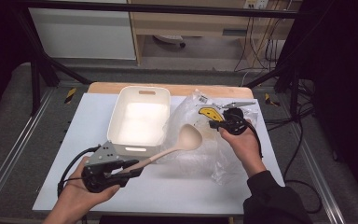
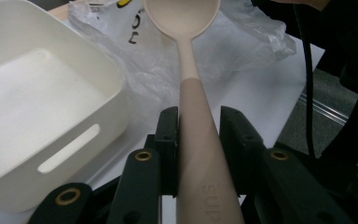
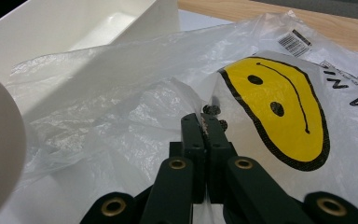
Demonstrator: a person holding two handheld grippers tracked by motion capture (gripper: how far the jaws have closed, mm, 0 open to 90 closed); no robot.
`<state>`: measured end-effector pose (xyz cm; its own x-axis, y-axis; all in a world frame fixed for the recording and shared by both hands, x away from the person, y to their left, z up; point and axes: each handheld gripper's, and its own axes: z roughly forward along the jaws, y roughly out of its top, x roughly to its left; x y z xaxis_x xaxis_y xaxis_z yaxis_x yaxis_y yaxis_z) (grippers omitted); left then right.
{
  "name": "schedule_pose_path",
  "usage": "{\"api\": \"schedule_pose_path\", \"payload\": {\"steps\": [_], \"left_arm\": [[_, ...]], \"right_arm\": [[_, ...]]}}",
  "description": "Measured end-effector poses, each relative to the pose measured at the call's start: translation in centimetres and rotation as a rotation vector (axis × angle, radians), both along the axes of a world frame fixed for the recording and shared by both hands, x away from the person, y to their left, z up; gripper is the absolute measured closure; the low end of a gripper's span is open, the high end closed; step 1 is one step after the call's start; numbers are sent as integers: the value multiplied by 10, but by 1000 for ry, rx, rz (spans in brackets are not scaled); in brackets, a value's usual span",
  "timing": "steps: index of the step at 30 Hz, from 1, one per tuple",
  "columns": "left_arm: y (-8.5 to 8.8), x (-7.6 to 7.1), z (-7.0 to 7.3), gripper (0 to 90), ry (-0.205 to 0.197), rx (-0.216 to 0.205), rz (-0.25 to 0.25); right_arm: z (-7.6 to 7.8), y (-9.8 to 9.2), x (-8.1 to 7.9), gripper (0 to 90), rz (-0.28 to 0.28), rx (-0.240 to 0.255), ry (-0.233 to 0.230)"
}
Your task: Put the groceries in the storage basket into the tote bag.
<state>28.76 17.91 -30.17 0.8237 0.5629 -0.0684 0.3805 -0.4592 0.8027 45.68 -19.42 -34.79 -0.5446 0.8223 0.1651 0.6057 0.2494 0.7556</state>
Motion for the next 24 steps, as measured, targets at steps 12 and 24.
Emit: {"api": "schedule_pose_path", "payload": {"steps": [12, 24], "left_arm": [[-31, 7, -23, 692, 32, 50, -37], [-64, 28, -49, 692, 18, 87, -12]], "right_arm": [[0, 0, -1, 900, 2, -1, 3], [2, -1, -4, 900, 0, 11, -11]]}}
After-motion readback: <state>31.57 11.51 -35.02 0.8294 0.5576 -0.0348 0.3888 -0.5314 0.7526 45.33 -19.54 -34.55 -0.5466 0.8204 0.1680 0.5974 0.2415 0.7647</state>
